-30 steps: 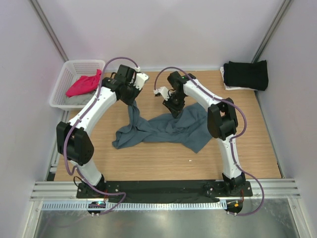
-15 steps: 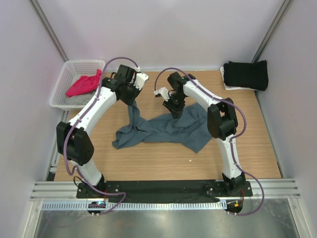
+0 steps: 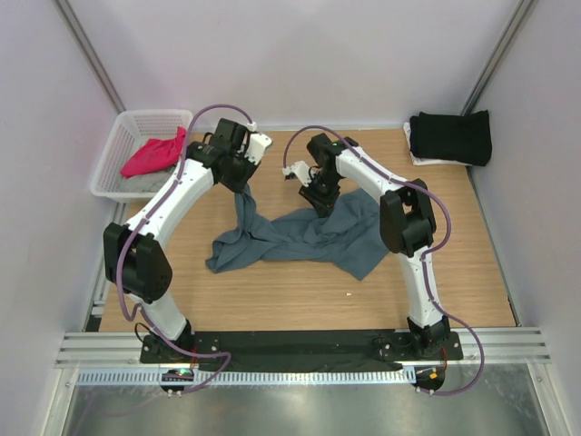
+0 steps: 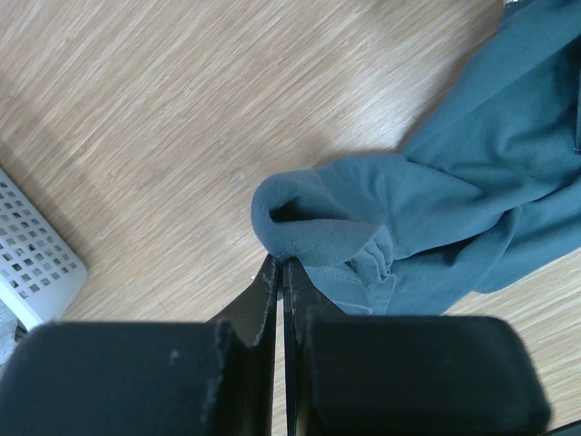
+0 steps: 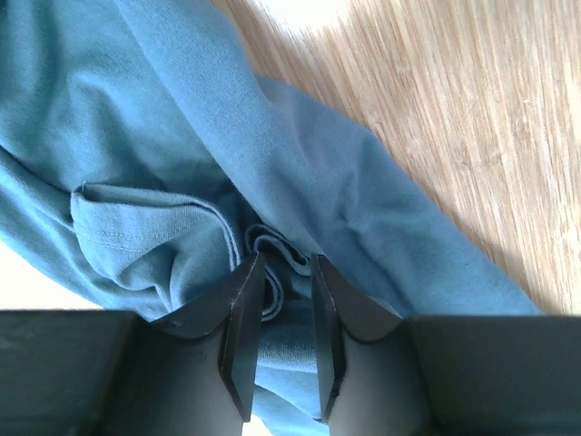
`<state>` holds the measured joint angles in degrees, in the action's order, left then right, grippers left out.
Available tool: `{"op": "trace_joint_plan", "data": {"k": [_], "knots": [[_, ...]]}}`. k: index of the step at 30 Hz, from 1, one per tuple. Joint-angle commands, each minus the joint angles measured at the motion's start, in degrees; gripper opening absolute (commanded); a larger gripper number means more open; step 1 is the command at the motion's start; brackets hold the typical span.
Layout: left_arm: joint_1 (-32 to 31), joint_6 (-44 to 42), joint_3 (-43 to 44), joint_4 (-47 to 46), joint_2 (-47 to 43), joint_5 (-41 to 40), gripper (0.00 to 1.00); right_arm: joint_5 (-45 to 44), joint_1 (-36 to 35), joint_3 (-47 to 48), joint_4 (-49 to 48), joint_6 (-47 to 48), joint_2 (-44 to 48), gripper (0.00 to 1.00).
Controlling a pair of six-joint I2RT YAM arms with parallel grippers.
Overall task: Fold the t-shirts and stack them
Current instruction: Flatten the tshirt out
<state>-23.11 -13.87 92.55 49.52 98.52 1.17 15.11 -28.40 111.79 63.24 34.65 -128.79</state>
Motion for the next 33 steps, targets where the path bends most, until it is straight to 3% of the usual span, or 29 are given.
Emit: {"op": "trace_joint_plan", "data": {"k": [1, 4, 8, 21, 33], "knots": [[0.44, 0.60, 1.49, -2.06, 0.01, 0.85, 0.00, -0.35, -0.16, -0.34, -0.49, 0.32, 1.35, 0.30], [0.52, 0.68, 1.40, -1.97, 0.01, 0.76, 0.00, -0.35, -0.25, -0.43, -0.66, 0.33, 1.26, 0.22], [0.44, 0.77, 1.23, -1.97, 0.01, 0.77, 0.00, -0.79, -0.25, -0.25, -0.66, 0.33, 1.26, 0.02], [1.05, -2.65, 3.16, -3.63, -1.22, -2.92, 0.00, -10.10, 3.35, 8.61, -4.44, -0.73, 10.57, 0.01], [2.02, -6.61, 10.61, -6.71, -3.24, -8.73, 0.00, -14.76, 6.25, 5.64, -7.87, -2.04, 20.68, 0.01]]}}
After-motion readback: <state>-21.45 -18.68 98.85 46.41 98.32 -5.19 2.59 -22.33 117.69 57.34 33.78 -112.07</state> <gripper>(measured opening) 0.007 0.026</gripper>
